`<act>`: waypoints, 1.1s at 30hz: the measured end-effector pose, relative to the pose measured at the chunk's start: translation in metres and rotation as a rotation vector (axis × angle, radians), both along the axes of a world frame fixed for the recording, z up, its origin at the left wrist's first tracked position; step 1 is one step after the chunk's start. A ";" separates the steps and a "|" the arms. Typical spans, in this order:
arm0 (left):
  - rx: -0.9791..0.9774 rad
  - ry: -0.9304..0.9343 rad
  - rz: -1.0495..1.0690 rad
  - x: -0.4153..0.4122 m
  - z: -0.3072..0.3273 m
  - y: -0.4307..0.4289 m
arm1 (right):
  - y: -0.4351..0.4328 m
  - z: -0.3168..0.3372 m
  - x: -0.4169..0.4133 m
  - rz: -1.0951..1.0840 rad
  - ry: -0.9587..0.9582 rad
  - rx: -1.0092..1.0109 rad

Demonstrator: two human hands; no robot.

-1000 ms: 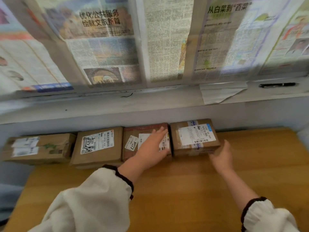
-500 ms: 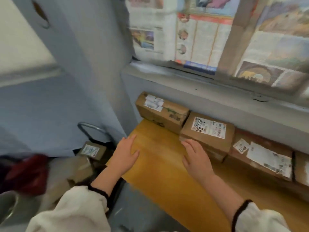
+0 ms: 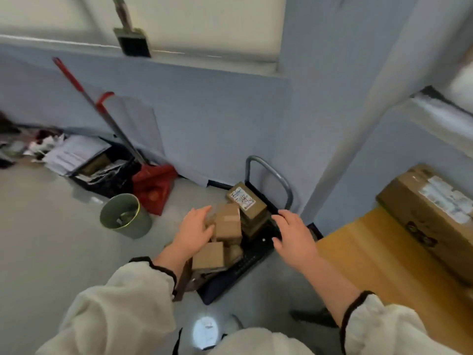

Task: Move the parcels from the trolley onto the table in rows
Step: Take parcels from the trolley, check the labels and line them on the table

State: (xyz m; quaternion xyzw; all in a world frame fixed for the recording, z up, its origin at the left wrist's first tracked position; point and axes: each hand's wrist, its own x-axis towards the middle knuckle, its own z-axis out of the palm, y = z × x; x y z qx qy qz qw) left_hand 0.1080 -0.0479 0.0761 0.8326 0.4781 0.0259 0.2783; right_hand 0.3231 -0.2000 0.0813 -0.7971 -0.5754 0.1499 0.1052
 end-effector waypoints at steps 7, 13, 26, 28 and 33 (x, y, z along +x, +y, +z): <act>-0.165 0.076 0.248 -0.060 -0.043 0.030 | 0.084 -0.049 -0.035 0.185 0.005 -0.307; -0.230 0.107 0.326 -0.046 -0.103 0.038 | 0.121 -0.133 0.006 0.225 0.057 -0.602; -0.157 0.309 -0.068 0.075 -0.294 0.161 | 0.202 -0.321 0.026 -1.156 1.454 -0.701; -0.107 0.310 -0.103 0.088 -0.316 0.179 | 0.213 -0.343 0.023 -1.292 1.551 -0.666; -0.088 0.340 -0.173 0.109 -0.357 0.206 | 0.217 -0.388 0.014 -1.473 1.683 -0.639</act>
